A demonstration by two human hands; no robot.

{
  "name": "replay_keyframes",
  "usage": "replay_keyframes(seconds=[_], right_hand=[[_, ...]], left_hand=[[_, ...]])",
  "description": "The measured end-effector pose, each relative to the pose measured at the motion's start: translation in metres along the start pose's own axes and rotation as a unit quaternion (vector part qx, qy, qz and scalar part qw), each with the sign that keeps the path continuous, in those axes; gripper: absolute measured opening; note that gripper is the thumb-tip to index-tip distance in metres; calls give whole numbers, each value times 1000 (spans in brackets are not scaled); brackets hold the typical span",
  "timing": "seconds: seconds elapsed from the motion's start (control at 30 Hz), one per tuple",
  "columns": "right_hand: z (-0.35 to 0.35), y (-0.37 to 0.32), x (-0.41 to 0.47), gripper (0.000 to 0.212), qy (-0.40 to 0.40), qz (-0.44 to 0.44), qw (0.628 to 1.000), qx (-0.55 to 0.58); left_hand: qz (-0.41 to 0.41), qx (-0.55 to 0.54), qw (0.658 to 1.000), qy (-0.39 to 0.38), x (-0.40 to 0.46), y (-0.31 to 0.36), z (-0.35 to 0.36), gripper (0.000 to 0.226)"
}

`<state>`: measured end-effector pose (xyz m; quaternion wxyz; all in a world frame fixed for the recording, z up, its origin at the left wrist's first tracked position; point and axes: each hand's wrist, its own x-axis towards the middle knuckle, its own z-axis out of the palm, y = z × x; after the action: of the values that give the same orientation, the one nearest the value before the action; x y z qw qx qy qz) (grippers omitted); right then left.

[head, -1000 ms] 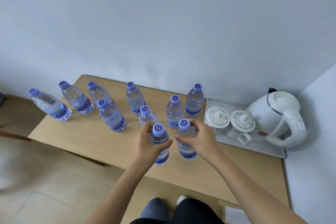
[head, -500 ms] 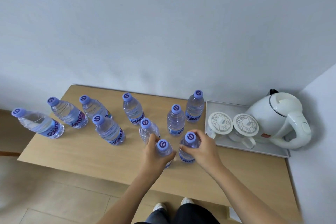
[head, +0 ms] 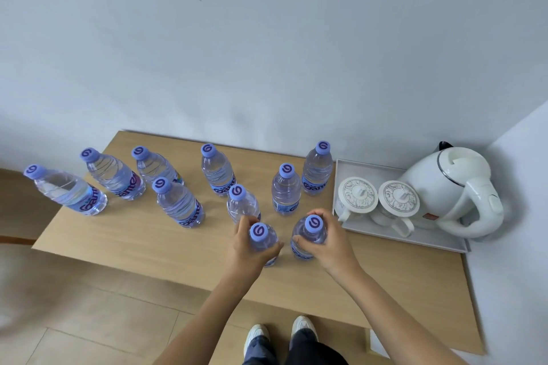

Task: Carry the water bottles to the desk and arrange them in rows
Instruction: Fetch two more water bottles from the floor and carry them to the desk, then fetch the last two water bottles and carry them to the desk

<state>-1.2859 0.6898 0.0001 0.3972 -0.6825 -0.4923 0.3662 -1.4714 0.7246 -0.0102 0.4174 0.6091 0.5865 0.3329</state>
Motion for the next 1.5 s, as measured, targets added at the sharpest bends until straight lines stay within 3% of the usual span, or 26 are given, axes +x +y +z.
replay_keyframes(seconds=[0.2,0.4,0.73,1.13,1.5], right_hand=[[-8,-2,3,48,-40,5,999,-9],[-24,-5,-8,86,-73,10,997,-2],[-51,12,-88,78,0,51,999,15],[-46,28,-258,68,168,124,976,56],[-92,69,-430,56,308,232,916,109]], left_hand=[[-20,-11,999,22,-7,5,2,54],[-53,-24,998,33,-28,11,-2,71],[-48,35,998,24,-82,16,-2,81],[103,136,966,-196,-184,29,6,71],[203,157,869,-423,-300,71,87,73]])
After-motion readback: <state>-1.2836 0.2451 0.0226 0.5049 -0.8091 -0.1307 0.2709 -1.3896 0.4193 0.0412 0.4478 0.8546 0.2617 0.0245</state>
